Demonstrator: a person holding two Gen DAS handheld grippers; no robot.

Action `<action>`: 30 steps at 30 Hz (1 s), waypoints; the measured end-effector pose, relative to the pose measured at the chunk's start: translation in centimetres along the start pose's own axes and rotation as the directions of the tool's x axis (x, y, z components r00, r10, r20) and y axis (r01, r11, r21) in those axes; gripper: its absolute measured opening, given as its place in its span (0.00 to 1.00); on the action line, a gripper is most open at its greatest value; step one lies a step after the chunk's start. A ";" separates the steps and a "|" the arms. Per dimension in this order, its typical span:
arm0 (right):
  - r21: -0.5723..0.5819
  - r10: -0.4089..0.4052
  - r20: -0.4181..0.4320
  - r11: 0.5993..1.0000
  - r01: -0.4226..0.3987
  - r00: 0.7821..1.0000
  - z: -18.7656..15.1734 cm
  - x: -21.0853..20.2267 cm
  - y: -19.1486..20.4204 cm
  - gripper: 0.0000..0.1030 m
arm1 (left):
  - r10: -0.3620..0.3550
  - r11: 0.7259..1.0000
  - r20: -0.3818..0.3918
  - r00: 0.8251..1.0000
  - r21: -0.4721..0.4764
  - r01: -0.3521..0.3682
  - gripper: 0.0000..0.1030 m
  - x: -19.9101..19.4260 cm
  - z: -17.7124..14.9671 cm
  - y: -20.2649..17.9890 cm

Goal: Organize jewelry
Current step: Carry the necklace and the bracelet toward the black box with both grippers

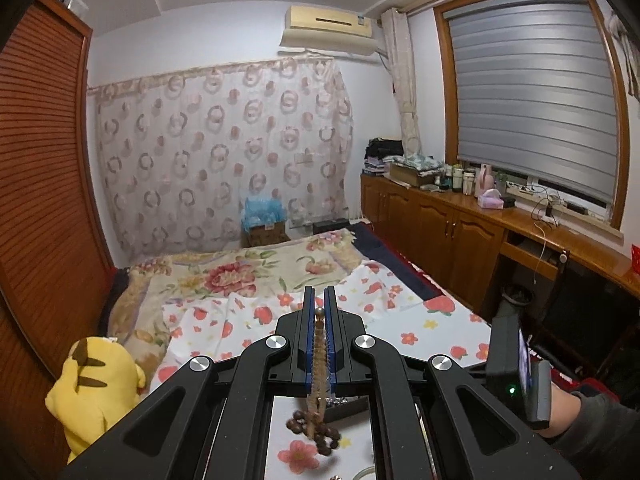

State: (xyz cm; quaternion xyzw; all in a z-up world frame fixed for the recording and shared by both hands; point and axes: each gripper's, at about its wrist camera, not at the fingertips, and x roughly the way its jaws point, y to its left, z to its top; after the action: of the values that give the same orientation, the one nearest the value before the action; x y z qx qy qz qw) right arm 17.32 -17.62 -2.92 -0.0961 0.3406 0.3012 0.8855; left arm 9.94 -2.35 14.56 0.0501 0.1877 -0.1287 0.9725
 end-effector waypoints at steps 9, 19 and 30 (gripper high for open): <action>0.016 0.007 -0.043 1.000 -0.006 0.999 -1.6 1.4 -0.4 0.04 | 0.023 1.000 -0.120 0.993 0.024 -0.020 0.04 3.8 -2.9 0.4; 0.021 0.008 -0.072 1.000 -0.006 0.997 -2.3 2.3 -0.2 0.05 | 0.060 0.998 -0.255 0.965 -0.006 -0.064 0.04 7.6 -8.6 2.9; 0.036 -0.015 -0.063 0.999 0.017 0.998 -1.9 2.3 -0.5 0.08 | 0.096 0.993 -0.323 0.942 -0.029 -0.111 0.04 8.6 -12.5 5.4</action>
State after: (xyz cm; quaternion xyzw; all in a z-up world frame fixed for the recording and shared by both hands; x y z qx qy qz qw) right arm 17.89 -17.65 -5.87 -0.0922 0.3729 0.2846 0.8783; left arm 14.66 2.70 0.01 0.0573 0.3433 -0.0631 0.9353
